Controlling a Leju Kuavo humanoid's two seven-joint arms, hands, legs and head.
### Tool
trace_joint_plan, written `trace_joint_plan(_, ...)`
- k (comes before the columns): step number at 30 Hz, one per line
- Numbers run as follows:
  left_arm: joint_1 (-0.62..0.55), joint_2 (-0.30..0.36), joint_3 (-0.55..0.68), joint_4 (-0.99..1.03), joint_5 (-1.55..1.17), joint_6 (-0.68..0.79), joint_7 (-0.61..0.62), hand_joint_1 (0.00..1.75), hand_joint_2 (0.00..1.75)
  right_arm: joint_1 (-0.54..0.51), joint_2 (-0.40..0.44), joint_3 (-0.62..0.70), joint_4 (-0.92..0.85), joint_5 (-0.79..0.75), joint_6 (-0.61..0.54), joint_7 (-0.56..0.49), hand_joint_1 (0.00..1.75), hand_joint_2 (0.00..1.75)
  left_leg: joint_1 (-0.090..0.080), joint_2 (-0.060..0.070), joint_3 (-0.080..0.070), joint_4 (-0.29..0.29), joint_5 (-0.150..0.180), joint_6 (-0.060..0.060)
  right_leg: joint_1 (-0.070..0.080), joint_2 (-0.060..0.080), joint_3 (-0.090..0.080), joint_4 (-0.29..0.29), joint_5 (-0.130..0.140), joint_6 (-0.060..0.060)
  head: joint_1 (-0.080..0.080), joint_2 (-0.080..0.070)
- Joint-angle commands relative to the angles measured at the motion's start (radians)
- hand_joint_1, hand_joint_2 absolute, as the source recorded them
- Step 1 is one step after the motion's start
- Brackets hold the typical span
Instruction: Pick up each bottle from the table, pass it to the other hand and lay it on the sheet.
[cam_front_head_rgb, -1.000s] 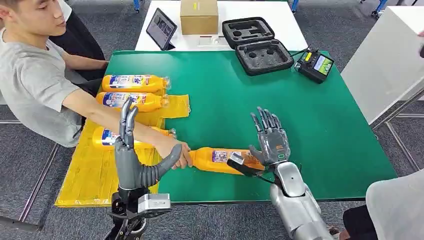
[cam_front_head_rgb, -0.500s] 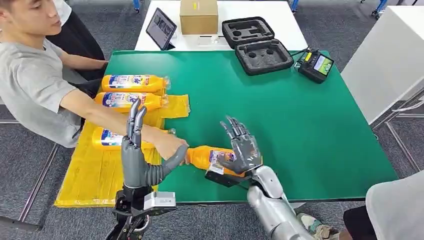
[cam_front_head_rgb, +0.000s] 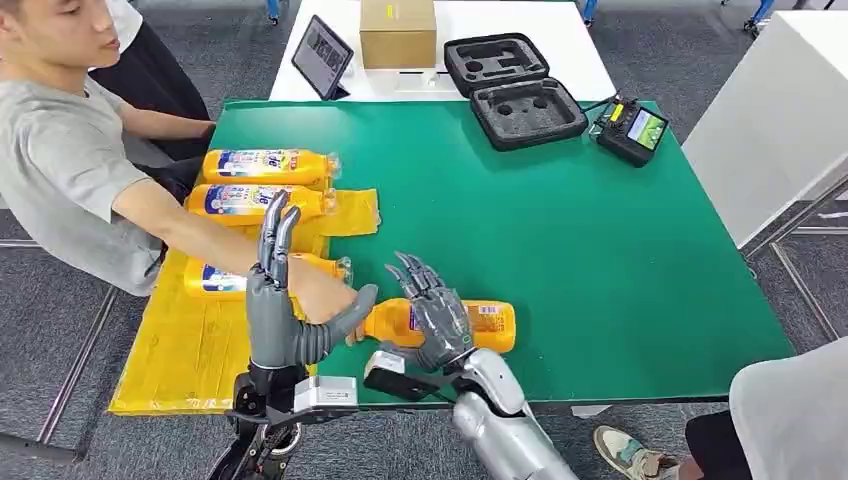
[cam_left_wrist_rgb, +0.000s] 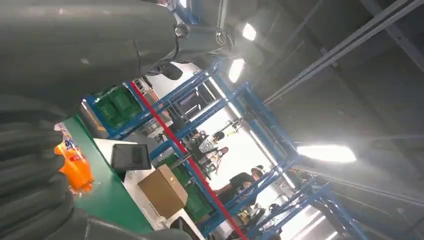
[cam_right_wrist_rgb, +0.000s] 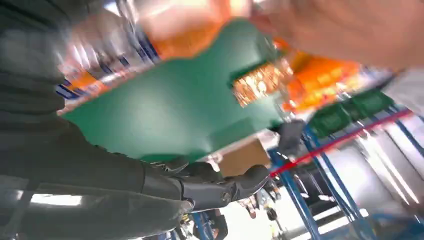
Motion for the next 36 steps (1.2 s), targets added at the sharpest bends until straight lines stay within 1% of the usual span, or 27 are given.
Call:
trace_joint_plan(1, -0.004, 0.014, 0.019, 0.053, 0.007, -0.002, 0.002, 0.00, 1.75, -0.011, -0.058, 0.105, 0.117, 0.147, -0.037, 0.242, 0.00, 1.75, 0.000, -0.001, 0.005, -0.001, -0.001, -0.001, 0.000, 0.001, 0.005, -0.002, -0.001, -0.001, 0.000, 0.000)
trace_joint_plan(3, 0.000, 0.010, 0.020, 0.062, 0.010, -0.002, 0.002, 0.00, 1.75, -0.008, -0.069, 0.115, 0.140, 0.227, -0.067, 0.342, 0.00, 1.75, 0.000, -0.001, 0.002, -0.001, 0.000, -0.001, 0.000, 0.000, 0.003, -0.001, 0.000, 0.000, 0.000, 0.000)
trace_joint_plan(4, 0.001, 0.011, 0.018, 0.065, 0.011, -0.002, 0.002, 0.00, 1.75, -0.005, -0.074, 0.116, 0.140, 0.236, -0.072, 0.352, 0.00, 1.75, 0.000, -0.001, 0.005, -0.002, -0.001, -0.001, 0.000, 0.001, 0.006, -0.002, -0.001, -0.001, 0.000, 0.000)
trace_joint_plan(5, 0.001, 0.011, 0.018, 0.065, 0.011, -0.002, 0.002, 0.00, 1.75, -0.005, -0.074, 0.116, 0.140, 0.236, -0.072, 0.352, 0.00, 1.75, 0.000, -0.001, 0.004, -0.002, -0.001, -0.001, 0.000, 0.000, 0.005, -0.002, -0.001, -0.001, 0.000, 0.000)
trace_joint_plan(6, 0.003, 0.012, 0.013, 0.071, 0.012, -0.002, 0.002, 0.00, 1.75, 0.007, -0.076, 0.117, 0.135, 0.255, -0.078, 0.379, 0.00, 1.75, 0.000, -0.001, 0.006, -0.002, -0.001, -0.001, 0.000, 0.001, 0.007, -0.002, -0.001, -0.001, 0.000, 0.000)
trace_joint_plan(8, 0.001, 0.013, 0.003, 0.085, 0.017, -0.002, 0.002, 0.00, 1.75, 0.029, -0.082, 0.116, 0.117, 0.277, -0.072, 0.416, 0.00, 1.75, 0.000, -0.001, 0.003, -0.002, -0.001, -0.001, 0.000, 0.000, 0.004, -0.002, -0.001, -0.001, 0.000, 0.000)
trace_joint_plan(9, 0.000, 0.013, -0.003, 0.089, 0.020, -0.002, 0.002, 0.00, 1.75, 0.040, -0.082, 0.116, 0.104, 0.281, -0.066, 0.428, 0.00, 1.75, 0.000, -0.002, 0.006, -0.002, -0.001, -0.002, 0.000, 0.000, 0.006, -0.002, -0.002, -0.001, 0.000, 0.000)
trace_joint_plan(10, -0.004, 0.014, -0.015, 0.098, 0.026, -0.002, 0.002, 0.00, 1.75, 0.065, -0.090, 0.115, 0.068, 0.288, -0.051, 0.442, 0.00, 1.75, 0.000, -0.002, 0.004, -0.002, -0.001, -0.001, 0.000, -0.001, 0.005, -0.002, -0.001, -0.001, 0.000, 0.000)
trace_joint_plan(11, -0.006, 0.014, -0.019, 0.102, 0.025, -0.002, 0.002, 0.00, 1.75, 0.074, -0.093, 0.113, 0.055, 0.289, -0.045, 0.448, 0.00, 1.75, 0.000, -0.003, 0.003, -0.002, 0.000, -0.001, -0.001, -0.002, 0.004, -0.001, -0.001, -0.001, 0.000, 0.000)
trace_joint_plan(12, -0.006, 0.014, -0.019, 0.102, 0.025, -0.002, 0.002, 0.00, 1.75, 0.074, -0.093, 0.113, 0.055, 0.289, -0.045, 0.448, 0.00, 1.75, 0.000, -0.004, 0.005, -0.002, -0.001, -0.002, 0.000, -0.002, 0.006, -0.002, -0.002, -0.001, 0.000, 0.000)
trace_joint_plan(14, -0.006, 0.014, -0.019, 0.102, 0.025, -0.002, 0.002, 0.00, 1.75, 0.074, -0.093, 0.113, 0.055, 0.289, -0.045, 0.448, 0.00, 1.75, 0.000, -0.002, 0.002, -0.001, 0.000, -0.001, 0.000, 0.000, 0.002, -0.001, -0.001, -0.001, 0.000, 0.000)
trace_joint_plan(15, -0.006, 0.014, -0.019, 0.102, 0.025, -0.002, 0.002, 0.00, 1.75, 0.074, -0.093, 0.113, 0.055, 0.289, -0.045, 0.448, 0.00, 1.75, 0.000, -0.002, 0.005, -0.001, -0.001, -0.002, 0.000, 0.000, 0.005, -0.001, -0.002, -0.001, 0.000, 0.000)
trace_joint_plan(17, -0.013, 0.014, -0.024, 0.114, 0.026, -0.002, 0.002, 0.00, 1.75, 0.096, -0.106, 0.117, 0.018, 0.354, -0.051, 0.506, 0.00, 1.75, 0.000, -0.002, 0.002, -0.001, -0.001, -0.001, 0.000, -0.001, 0.003, -0.001, -0.001, -0.001, 0.000, 0.000)
trace_joint_plan(18, -0.014, 0.013, -0.024, 0.115, 0.025, -0.002, 0.002, 0.00, 1.75, 0.103, -0.111, 0.119, 0.006, 0.378, -0.050, 0.524, 0.00, 1.75, 0.000, -0.004, 0.004, -0.001, -0.001, -0.002, 0.000, -0.002, 0.005, -0.001, -0.001, -0.001, 0.000, 0.000)
trace_joint_plan(19, -0.014, 0.015, -0.028, 0.118, 0.027, -0.002, 0.002, 0.00, 1.75, 0.110, -0.115, 0.114, -0.008, 0.380, -0.047, 0.529, 0.00, 1.75, 0.000, -0.003, 0.003, -0.001, -0.001, -0.001, 0.000, -0.002, 0.003, -0.001, -0.001, -0.001, 0.000, 0.000)
trace_joint_plan(22, -0.022, 0.016, -0.031, 0.131, 0.031, -0.002, 0.002, 0.00, 1.75, 0.118, -0.122, 0.094, -0.024, 0.370, -0.029, 0.536, 0.00, 1.75, 0.000, -0.003, 0.003, -0.001, -0.001, -0.001, 0.000, -0.002, 0.003, -0.001, -0.001, -0.001, 0.000, 0.000)
trace_joint_plan(23, -0.022, 0.016, -0.031, 0.131, 0.031, -0.002, 0.002, 0.00, 1.75, 0.118, -0.122, 0.094, -0.024, 0.370, -0.029, 0.536, 0.00, 1.75, 0.000, -0.004, 0.005, -0.001, -0.001, -0.002, 0.000, -0.002, 0.006, -0.001, -0.002, -0.001, 0.000, 0.000)
trace_joint_plan(31, -0.024, 0.016, -0.034, 0.133, 0.032, -0.002, 0.002, 0.00, 1.75, 0.119, -0.122, 0.089, -0.017, 0.369, -0.019, 0.538, 0.00, 1.75, -0.001, -0.003, 0.003, -0.001, -0.001, -0.001, -0.001, -0.001, 0.003, -0.001, -0.001, -0.001, 0.000, 0.000)
trace_joint_plan(32, -0.024, 0.017, -0.036, 0.134, 0.032, -0.002, 0.002, 0.00, 1.75, 0.118, -0.125, 0.087, -0.012, 0.375, -0.012, 0.542, 0.00, 1.75, 0.000, -0.003, 0.005, -0.001, -0.001, -0.002, 0.000, -0.001, 0.006, -0.001, -0.002, -0.001, 0.000, 0.000)
trace_joint_plan(36, -0.020, 0.019, -0.040, 0.128, 0.029, -0.002, 0.002, 0.00, 1.75, 0.127, -0.144, 0.063, -0.010, 0.450, -0.052, 0.605, 0.00, 1.75, 0.000, -0.003, 0.004, -0.001, -0.001, -0.001, -0.001, -0.002, 0.004, -0.001, -0.001, -0.001, 0.000, 0.000)
